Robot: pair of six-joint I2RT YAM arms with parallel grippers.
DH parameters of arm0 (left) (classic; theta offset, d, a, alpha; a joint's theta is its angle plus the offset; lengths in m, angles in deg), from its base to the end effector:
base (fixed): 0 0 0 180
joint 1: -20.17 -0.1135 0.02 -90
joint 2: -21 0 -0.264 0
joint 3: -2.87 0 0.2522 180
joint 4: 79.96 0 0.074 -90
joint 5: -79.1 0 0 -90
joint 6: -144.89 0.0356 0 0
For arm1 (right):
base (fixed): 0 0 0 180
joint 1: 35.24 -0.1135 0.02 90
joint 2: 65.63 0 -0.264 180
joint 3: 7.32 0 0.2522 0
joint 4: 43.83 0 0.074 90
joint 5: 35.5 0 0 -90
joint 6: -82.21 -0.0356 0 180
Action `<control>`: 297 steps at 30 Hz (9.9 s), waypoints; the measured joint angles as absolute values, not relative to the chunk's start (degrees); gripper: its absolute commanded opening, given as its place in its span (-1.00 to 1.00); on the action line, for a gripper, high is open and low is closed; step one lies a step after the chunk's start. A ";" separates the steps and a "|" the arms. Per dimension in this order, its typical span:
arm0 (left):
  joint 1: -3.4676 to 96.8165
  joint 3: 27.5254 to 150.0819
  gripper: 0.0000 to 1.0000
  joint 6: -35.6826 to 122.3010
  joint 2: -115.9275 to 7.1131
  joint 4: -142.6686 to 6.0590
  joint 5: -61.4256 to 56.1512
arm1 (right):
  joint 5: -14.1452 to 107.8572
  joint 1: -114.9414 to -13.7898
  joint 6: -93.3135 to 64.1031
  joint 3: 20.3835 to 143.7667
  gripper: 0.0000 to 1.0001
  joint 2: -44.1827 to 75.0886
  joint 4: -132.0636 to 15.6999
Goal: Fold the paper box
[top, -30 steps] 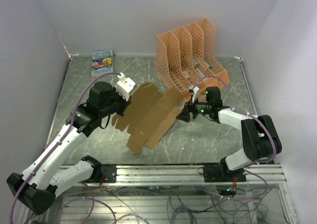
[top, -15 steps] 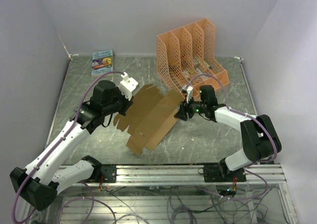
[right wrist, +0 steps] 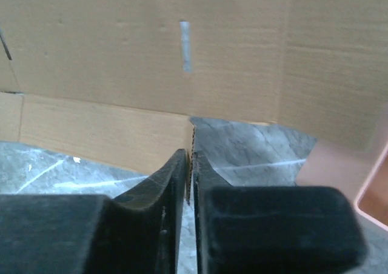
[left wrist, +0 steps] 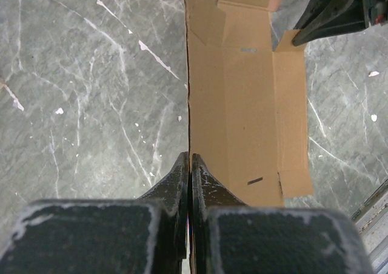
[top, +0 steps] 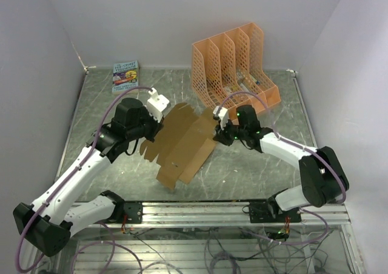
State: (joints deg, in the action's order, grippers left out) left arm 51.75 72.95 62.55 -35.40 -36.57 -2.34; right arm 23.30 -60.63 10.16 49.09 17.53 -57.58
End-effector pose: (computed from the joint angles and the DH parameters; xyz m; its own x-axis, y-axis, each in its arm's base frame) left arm 0.1794 -0.1165 0.3389 -0.3347 0.3605 -0.8706 0.6787 0.7332 0.0427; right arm 0.2570 0.1424 0.1943 -0.3355 -0.4510 -0.8271 -0.8683 0.4886 0.0857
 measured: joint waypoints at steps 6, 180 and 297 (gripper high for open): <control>51.73 73.15 -0.86 61.44 -37.48 -36.05 -2.73 | 34.99 -71.05 16.81 48.09 -1.00 16.54 -57.75; 39.11 73.50 -0.86 55.47 -41.06 -36.36 11.63 | -9.66 -58.40 20.31 71.89 0.46 35.38 -62.73; 39.11 61.80 -0.86 50.42 -17.20 -60.16 16.96 | -0.11 -48.12 -30.03 38.98 0.93 22.38 -13.71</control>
State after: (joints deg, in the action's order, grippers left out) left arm 39.11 61.80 50.42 -17.20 -60.16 16.96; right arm -0.11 -48.12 -30.03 38.98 22.38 -13.71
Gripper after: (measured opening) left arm 0.072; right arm 0.963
